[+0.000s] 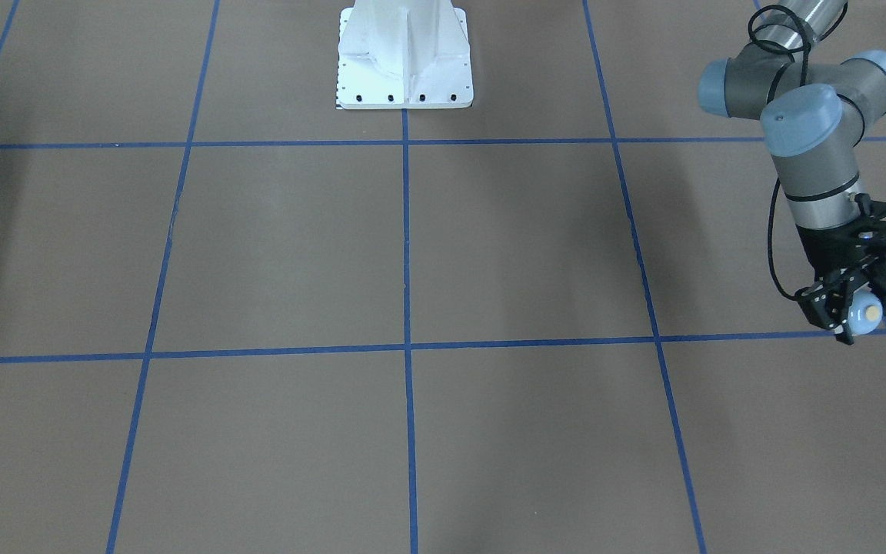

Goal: Place and press bell with both arms
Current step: 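Lower the bell with the left gripper onto the central grid crossing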

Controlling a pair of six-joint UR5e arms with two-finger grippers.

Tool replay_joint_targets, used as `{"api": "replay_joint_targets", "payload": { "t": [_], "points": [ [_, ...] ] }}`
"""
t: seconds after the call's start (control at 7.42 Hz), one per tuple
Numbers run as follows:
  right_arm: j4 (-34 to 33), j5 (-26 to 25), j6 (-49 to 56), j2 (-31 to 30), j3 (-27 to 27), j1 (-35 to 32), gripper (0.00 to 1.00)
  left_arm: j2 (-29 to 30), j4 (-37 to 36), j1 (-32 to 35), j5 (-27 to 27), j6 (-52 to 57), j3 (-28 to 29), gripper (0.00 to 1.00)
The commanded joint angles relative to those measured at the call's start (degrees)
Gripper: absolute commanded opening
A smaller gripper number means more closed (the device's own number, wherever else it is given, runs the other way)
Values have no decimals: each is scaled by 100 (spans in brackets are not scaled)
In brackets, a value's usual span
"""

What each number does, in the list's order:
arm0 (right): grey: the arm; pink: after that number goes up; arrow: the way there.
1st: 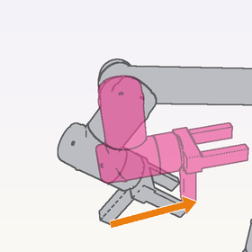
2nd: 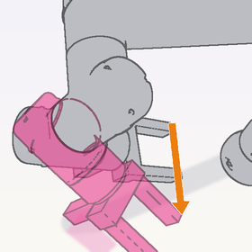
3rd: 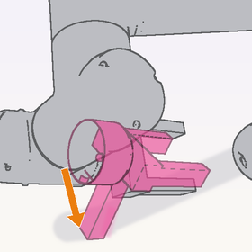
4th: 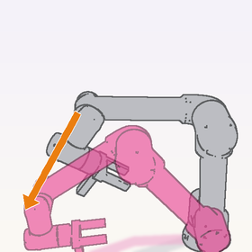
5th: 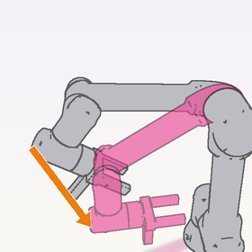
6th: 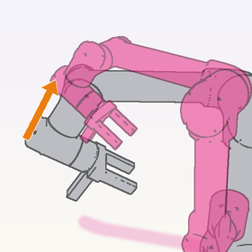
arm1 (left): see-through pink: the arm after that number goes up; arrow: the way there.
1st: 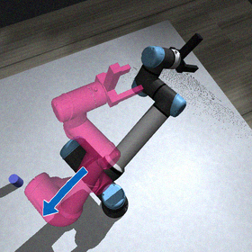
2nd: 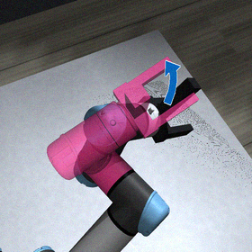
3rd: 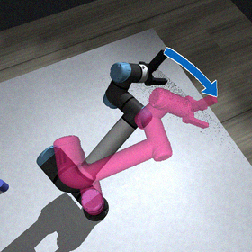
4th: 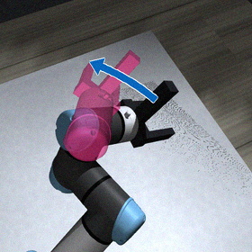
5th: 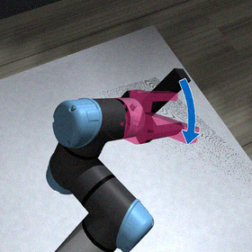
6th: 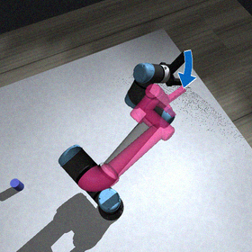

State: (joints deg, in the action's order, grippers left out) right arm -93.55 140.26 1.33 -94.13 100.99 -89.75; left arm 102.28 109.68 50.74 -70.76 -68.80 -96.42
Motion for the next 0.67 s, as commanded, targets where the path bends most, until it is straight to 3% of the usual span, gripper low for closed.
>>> {"api": "replay_joint_targets", "payload": {
  "t": [0.0, 0.27, 0.54],
  "points": [
    [3, 10, -1, 9, -9, 1, 100, 966, 1062, -203, -35, 594, 606, 0],
    [-5, 19, -1, 18, 8, 10, 100, 1294, 1990, -913, -35, 675, 546, 0],
    [4, 10, -1, 9, 17, 10, 100, 1932, 2294, -1756, -9, 1086, 841, 0]
  ]
}}
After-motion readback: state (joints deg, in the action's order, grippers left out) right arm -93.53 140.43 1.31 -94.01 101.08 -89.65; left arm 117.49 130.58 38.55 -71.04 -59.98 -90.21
